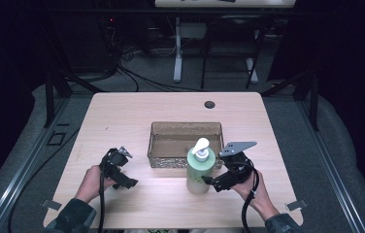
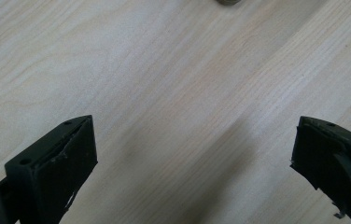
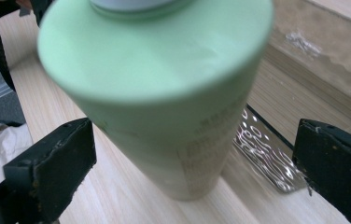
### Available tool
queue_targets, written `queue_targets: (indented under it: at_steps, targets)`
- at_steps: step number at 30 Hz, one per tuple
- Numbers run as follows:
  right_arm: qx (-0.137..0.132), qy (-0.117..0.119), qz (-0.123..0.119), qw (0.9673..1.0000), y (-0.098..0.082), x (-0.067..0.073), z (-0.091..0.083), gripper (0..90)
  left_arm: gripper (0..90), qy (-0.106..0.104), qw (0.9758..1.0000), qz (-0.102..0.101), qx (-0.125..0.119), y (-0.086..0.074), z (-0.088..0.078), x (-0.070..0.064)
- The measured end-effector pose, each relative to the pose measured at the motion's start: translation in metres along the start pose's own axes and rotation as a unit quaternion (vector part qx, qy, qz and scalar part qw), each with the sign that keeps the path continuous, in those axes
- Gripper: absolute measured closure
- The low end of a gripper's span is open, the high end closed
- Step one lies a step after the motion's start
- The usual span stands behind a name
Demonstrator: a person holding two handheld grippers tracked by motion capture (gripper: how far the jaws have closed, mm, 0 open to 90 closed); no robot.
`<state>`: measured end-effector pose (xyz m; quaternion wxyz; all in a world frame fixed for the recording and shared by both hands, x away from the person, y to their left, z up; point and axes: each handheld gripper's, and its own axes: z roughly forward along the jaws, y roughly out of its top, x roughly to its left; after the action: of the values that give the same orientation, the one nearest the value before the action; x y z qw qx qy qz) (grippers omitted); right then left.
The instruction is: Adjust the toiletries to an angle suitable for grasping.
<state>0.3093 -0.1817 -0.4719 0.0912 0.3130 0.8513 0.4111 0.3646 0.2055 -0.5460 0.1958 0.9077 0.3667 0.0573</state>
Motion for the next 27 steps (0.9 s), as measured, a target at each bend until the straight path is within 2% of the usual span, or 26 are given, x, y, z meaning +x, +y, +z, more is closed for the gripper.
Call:
queue_targets:
  at_steps: [4, 11, 16, 20, 27]
  targets:
    - [-0.021, -0.007, -0.008, 0.9997, 0.002, 0.006, 0.004, 0.0, 0.0, 0.001, 1.0, 0.001, 0.0, 0.0, 0.0, 0.0]
    - [-0.053, -0.004, -0.006, 0.9986, 0.011, 0.012, 0.01, 0.0, 0.0, 0.001, 1.0, 0.001, -0.002, 0.0, 0.0, 0.0]
    - [-0.066, -0.004, -0.005, 0.9978, 0.015, 0.014, 0.015, 0.0, 0.0, -0.001, 1.0, 0.003, -0.002, 0.0, -0.001, 0.0]
    - [-0.089, -0.008, -0.015, 0.9959, 0.016, 0.017, 0.014, 9.5, 0.0, -0.001, 1.0, 0.004, -0.002, 0.0, -0.001, 0.0]
    - [-0.08, -0.019, -0.025, 0.9963, 0.018, 0.019, 0.014, 10.9, 0.0, -0.002, 1.0, 0.005, -0.001, 0.0, -0.001, -0.001]
